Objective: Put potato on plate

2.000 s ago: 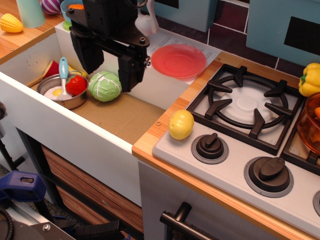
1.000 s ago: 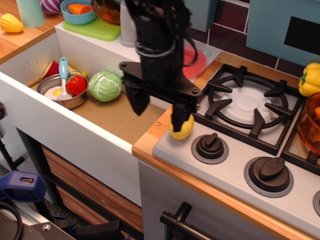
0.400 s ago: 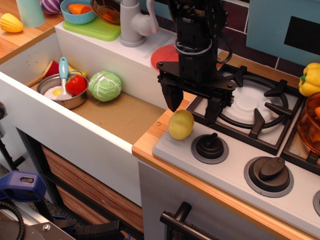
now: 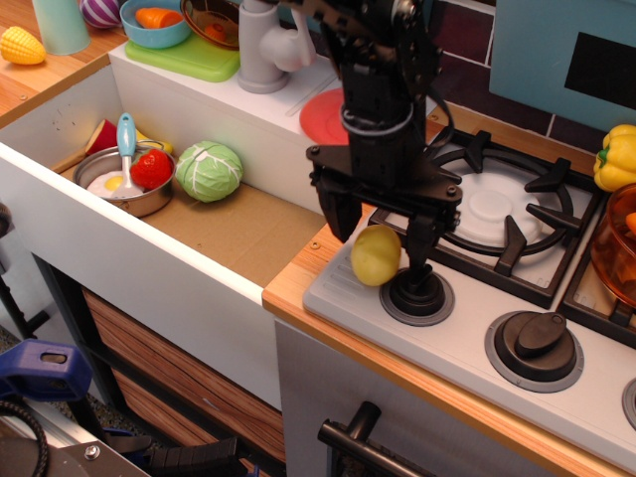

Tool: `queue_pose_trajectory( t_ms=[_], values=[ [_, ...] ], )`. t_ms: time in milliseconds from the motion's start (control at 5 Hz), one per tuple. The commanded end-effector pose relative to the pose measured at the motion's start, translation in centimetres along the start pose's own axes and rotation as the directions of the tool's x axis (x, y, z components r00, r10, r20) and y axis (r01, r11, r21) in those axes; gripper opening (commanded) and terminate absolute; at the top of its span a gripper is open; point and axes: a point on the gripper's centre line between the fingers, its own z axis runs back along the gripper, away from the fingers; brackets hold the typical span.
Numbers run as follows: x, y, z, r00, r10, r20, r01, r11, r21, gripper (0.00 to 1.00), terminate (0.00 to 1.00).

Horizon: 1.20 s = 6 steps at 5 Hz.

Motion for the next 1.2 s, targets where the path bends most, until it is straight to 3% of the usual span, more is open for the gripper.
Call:
queue_pose_trajectory(
  t_ms=[0,200,400,800,1000],
  values=[
    [-0.1,0.8,0.9,0.999,0.006,0.053,-0.008,1.000,0.025,1.00,0.00],
    [-0.5,1.3,0.2,0.998,0.015,0.062,-0.016,1.000,0.017,1.00,0.00],
    [-0.7,1.7,-0.7,0.997,0.033,0.069,-0.033,0.999,0.004,0.00,0.00],
    [-0.7,2.0,-0.4,0.997,0.029,0.072,-0.030,1.000,0.011,0.00,0.00],
    [1.0,2.7,1.3,0.997,0.001,0.079,-0.009,0.994,0.112,0.00,0.00]
  ],
)
